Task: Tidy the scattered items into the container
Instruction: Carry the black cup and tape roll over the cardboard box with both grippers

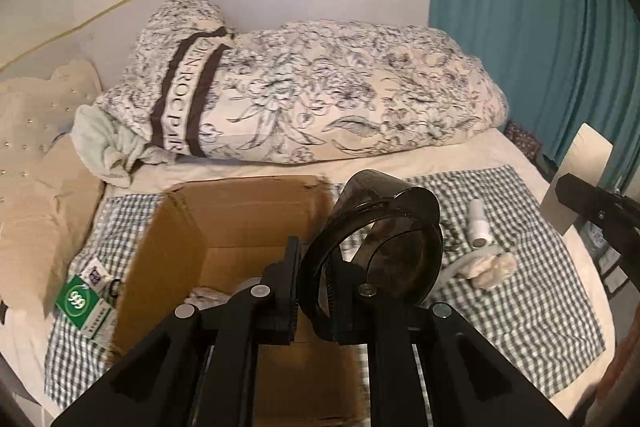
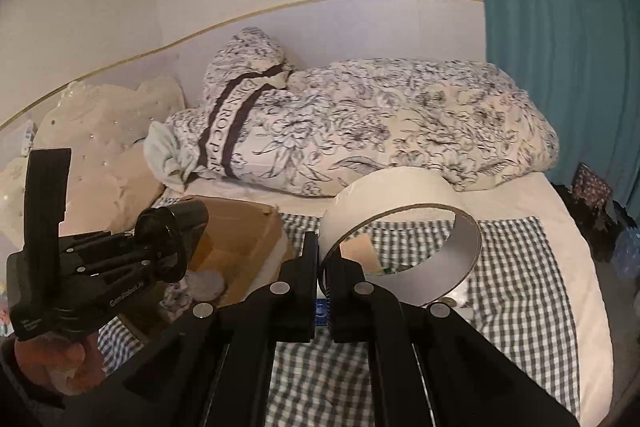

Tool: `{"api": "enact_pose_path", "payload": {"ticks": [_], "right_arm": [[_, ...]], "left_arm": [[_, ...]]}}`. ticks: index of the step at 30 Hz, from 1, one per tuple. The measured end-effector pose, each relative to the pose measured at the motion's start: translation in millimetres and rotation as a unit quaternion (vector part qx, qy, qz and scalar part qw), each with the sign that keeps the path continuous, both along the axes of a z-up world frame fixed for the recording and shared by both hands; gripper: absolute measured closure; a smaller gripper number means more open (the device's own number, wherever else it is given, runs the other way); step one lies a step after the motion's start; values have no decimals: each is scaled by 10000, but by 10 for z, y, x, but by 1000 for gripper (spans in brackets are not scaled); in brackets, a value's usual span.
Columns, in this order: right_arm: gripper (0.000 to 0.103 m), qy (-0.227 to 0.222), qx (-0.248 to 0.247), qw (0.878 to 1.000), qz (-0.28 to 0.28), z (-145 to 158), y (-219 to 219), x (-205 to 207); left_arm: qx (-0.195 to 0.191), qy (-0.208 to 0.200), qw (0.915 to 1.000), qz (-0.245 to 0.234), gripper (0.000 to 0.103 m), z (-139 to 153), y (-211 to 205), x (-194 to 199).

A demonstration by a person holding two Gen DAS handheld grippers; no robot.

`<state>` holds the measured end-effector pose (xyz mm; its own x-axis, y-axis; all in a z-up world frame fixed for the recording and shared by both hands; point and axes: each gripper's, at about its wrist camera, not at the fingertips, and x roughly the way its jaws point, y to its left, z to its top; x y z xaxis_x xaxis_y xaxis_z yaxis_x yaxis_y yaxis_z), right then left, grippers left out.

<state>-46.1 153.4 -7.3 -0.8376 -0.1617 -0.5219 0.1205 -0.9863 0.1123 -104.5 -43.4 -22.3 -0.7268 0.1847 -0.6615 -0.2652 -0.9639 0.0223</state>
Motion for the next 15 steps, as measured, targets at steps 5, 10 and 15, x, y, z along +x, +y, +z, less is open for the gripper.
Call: {"api": "enact_pose_path", "payload": {"ticks": [5,10,15], "right_arm": [[100,-22,-5,9997,254,-3,-253,-80],[100,-21,-13,9988,499,4,-500,-161],[100,-35,-21,9973,737,2,-723,-224]], "left_arm": [[-58,16,9998,180,91,18,-213,-40],[-120,34,9993,342,91,33,-423,-68],[-141,46,9988,474,91,56,-604,-71]]}}
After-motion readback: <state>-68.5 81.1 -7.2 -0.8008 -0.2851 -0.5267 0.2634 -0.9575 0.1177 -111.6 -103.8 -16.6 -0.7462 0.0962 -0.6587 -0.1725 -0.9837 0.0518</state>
